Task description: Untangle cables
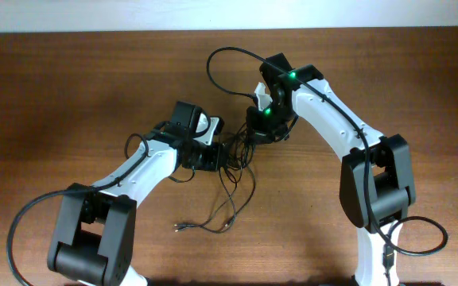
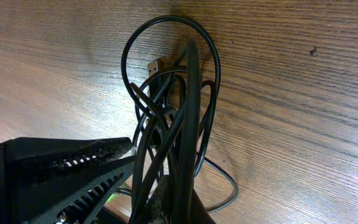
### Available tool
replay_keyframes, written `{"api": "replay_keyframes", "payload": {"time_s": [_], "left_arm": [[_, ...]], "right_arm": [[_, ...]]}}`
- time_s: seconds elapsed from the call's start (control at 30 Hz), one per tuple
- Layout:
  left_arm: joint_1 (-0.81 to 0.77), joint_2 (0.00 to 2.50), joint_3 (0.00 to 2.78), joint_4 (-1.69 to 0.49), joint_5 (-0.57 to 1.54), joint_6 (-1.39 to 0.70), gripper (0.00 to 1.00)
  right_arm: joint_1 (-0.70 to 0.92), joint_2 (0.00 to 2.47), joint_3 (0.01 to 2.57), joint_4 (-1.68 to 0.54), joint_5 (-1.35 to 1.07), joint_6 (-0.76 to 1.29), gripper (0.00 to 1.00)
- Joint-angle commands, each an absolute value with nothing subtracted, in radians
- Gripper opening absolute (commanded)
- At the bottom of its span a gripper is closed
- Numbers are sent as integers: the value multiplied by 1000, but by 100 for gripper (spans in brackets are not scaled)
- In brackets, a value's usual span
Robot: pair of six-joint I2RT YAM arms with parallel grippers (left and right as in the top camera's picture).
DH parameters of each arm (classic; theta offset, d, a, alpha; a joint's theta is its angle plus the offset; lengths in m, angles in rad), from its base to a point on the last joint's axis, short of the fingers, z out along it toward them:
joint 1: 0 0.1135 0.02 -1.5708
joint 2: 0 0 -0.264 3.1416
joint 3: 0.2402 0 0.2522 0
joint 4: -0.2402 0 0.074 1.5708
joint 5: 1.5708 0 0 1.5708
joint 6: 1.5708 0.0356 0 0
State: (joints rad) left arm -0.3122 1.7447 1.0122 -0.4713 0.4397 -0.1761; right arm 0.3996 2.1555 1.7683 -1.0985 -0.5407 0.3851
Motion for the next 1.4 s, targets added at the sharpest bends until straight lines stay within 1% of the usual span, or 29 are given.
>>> {"api": "replay_keyframes", "payload": {"time_s": [0.0, 0.07, 0.1, 0.13, 0.2, 0.23, 0.3, 0.33, 0.4, 0.47, 0.5, 0.53, 0.57, 0.63, 0.7, 0.8, 0.87, 0.93, 1.03, 1.13, 1.27, 1.37], "left_arm": [[-311, 1739, 1015, -463, 430, -214, 30], [-311, 1739, 1015, -458, 508, -216, 33], [-311, 1739, 1015, -458, 643, -116, 35], [-311, 1739, 1015, -464, 713, -35, 36], [-311, 1739, 1015, -501, 748, 85, 40], [-312, 1739, 1015, -511, 744, 85, 42], [-322, 1739, 1015, -514, 739, 85, 42], [-339, 1739, 1015, -514, 716, 84, 42], [-380, 1739, 1015, -514, 647, 76, 38], [-421, 1739, 1015, -503, 533, -6, 33], [-441, 1739, 1015, -498, 451, -73, 32], [-462, 1739, 1015, -491, 368, -148, 31], [-478, 1739, 1015, -484, 292, -229, 34], [-491, 1739, 1015, -479, 202, -323, 35], [-492, 1739, 1015, -479, 137, -352, 18], [-490, 1739, 1015, -480, 130, -340, 10], [-490, 1739, 1015, -480, 133, -289, 1], [-483, 1714, 1019, -488, 136, -267, 0], [-410, 1570, 1020, -496, 204, -268, 0], [-268, 1403, 1020, -500, 250, -276, 0], [-74, 1374, 1016, -516, 247, -303, 0], [36, 1396, 1014, -526, 247, -303, 0]], "right_arm": [[406, 2163, 1763, -1099, -546, 374, 4], [406, 2163, 1763, -1099, -546, 374, 4], [406, 2163, 1763, -1099, -546, 374, 4], [406, 2163, 1763, -1100, -546, 374, 4], [406, 2163, 1763, -1099, -546, 374, 4], [406, 2163, 1763, -1098, -546, 374, 4], [406, 2163, 1763, -1098, -546, 374, 4], [406, 2163, 1763, -1095, -546, 374, 4], [406, 2163, 1763, -1095, -546, 374, 4], [406, 2163, 1763, -1095, -546, 374, 4], [406, 2163, 1763, -1095, -546, 374, 4], [406, 2163, 1763, -1095, -546, 374, 4], [406, 2163, 1763, -1095, -546, 374, 4], [406, 2163, 1763, -1095, -546, 374, 4], [406, 2163, 1763, -1095, -546, 374, 4], [406, 2163, 1763, -1096, -546, 374, 4], [406, 2163, 1763, -1096, -546, 374, 4], [406, 2163, 1763, -1096, -533, 374, 4], [406, 2163, 1763, -1103, -497, 374, 4], [406, 2163, 1758, -1111, -447, 374, 4], [405, 2163, 1711, -1110, -359, 374, 4], [399, 2163, 1660, -1115, -226, 374, 4]]}}
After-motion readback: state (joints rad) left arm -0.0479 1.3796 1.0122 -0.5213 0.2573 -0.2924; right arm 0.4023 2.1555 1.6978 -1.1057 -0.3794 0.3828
